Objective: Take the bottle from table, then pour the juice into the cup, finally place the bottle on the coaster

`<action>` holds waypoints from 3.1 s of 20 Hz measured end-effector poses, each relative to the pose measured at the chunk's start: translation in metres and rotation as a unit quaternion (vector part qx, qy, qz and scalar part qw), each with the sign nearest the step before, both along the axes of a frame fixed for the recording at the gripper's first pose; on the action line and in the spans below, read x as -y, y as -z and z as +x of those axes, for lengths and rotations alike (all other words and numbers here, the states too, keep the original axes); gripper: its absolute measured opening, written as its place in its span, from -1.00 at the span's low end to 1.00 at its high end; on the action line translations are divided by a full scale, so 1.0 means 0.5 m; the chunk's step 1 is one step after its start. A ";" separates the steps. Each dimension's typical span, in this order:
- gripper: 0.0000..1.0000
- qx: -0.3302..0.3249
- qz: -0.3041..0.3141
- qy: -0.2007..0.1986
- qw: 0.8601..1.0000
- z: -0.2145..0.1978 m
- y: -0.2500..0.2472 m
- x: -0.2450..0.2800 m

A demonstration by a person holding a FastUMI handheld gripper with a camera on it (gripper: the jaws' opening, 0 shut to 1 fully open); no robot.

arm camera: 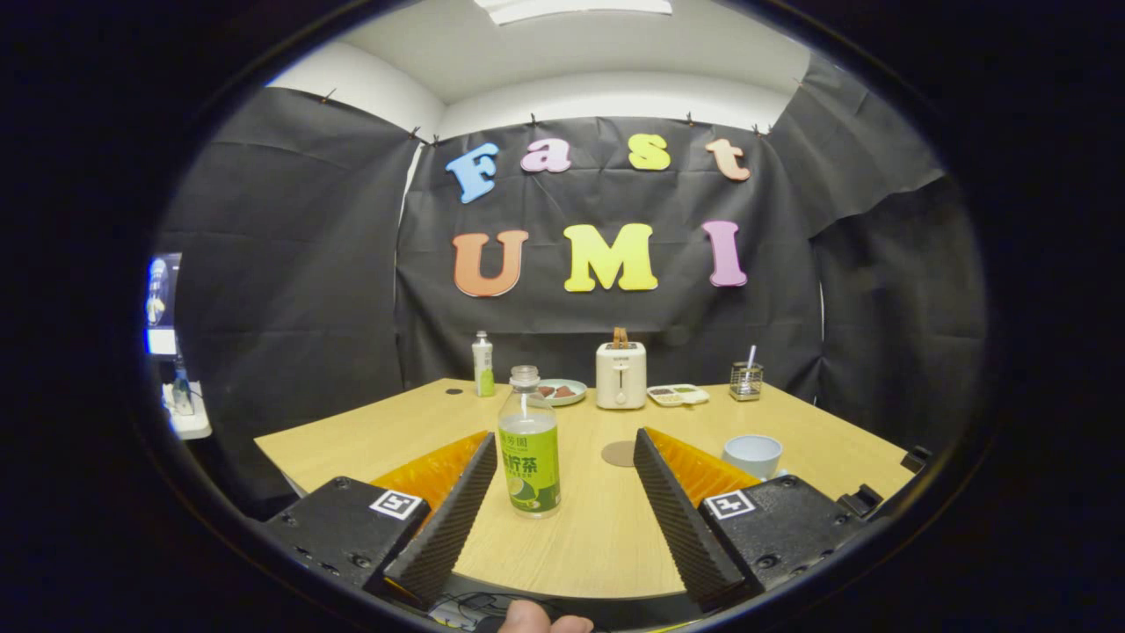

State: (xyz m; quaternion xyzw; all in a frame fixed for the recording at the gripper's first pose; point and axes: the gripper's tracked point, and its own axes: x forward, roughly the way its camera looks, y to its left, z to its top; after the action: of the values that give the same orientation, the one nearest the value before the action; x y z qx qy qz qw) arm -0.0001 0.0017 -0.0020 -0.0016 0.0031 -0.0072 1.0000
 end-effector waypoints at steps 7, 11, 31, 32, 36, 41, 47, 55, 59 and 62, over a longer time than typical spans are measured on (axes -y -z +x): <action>1.00 0.002 0.003 -0.003 1.000 0.004 0.005 -0.004; 1.00 -0.001 0.012 -0.008 1.000 0.009 0.017 -0.013; 1.00 -0.100 -0.007 0.015 0.995 0.218 0.151 -0.084; 1.00 -0.107 -0.011 0.017 0.994 0.228 0.156 -0.087; 1.00 -0.127 -0.023 0.026 0.991 0.254 0.170 -0.086; 1.00 -0.139 -0.016 0.033 0.990 0.282 0.172 -0.079; 0.97 -0.156 -0.019 0.039 0.987 0.303 0.183 -0.076; 0.66 -0.166 -0.007 0.040 0.985 0.308 0.184 -0.082; 0.62 -0.179 0.003 0.038 0.983 0.295 0.175 -0.090; 0.61 -0.182 0.035 0.036 0.982 0.275 0.160 -0.091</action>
State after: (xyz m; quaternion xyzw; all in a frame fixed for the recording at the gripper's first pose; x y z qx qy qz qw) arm 0.1375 0.0471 -0.0820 0.0327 0.1852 -0.0426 0.9812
